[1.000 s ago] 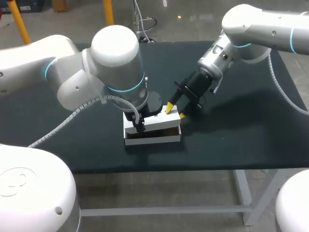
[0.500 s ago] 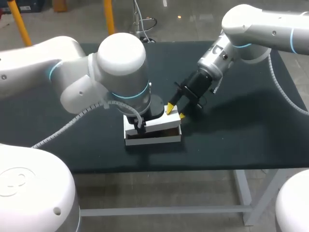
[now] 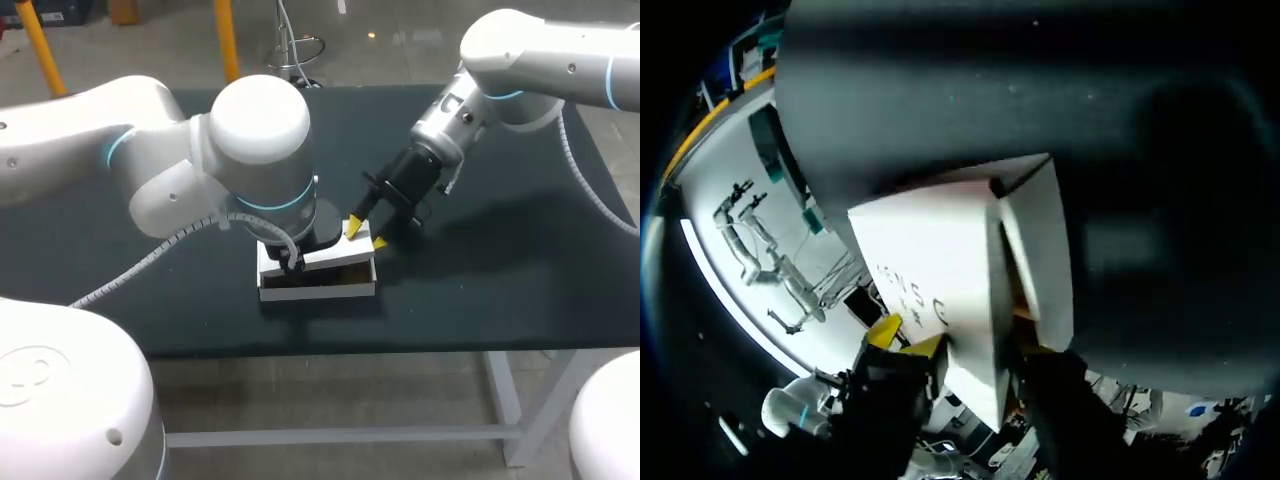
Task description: Assemble the packaging by folding the flat box into shape, placing the metal phone stand inside, and closing the box properly
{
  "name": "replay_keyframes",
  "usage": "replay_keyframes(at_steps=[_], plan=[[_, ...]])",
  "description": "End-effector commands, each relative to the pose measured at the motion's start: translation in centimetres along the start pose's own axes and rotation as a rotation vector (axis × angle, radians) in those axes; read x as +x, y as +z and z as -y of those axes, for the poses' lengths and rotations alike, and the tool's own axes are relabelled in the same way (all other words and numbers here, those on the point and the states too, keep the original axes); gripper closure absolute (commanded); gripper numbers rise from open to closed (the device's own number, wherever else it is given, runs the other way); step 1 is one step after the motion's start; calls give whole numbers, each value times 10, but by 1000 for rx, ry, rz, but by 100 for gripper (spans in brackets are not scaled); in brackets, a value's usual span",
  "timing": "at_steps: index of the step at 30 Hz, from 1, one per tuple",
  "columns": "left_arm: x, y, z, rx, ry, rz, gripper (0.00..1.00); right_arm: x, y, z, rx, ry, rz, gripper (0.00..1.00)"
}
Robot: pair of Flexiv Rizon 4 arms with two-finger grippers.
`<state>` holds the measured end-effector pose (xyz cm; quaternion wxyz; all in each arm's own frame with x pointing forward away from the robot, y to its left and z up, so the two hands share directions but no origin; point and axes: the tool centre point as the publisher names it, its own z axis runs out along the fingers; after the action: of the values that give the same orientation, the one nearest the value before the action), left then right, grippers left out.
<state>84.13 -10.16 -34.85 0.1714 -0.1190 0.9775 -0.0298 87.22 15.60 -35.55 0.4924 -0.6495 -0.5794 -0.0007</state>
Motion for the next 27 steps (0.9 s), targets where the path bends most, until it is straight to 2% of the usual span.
replay_keyframes(at_steps=[1,10,15,27], plan=[[1,2,0,-1,2,-3,73,-3,-3,5,-6,5,0,56],[2,2,0,-3,18,-22,70,-11,-9,12,-24,2,-15,55],[2,2,-1,-7,25,-28,71,-14,-13,19,-40,-15,-29,55],[5,8,0,-23,30,-50,71,-12,-15,32,-66,-48,-30,57]])
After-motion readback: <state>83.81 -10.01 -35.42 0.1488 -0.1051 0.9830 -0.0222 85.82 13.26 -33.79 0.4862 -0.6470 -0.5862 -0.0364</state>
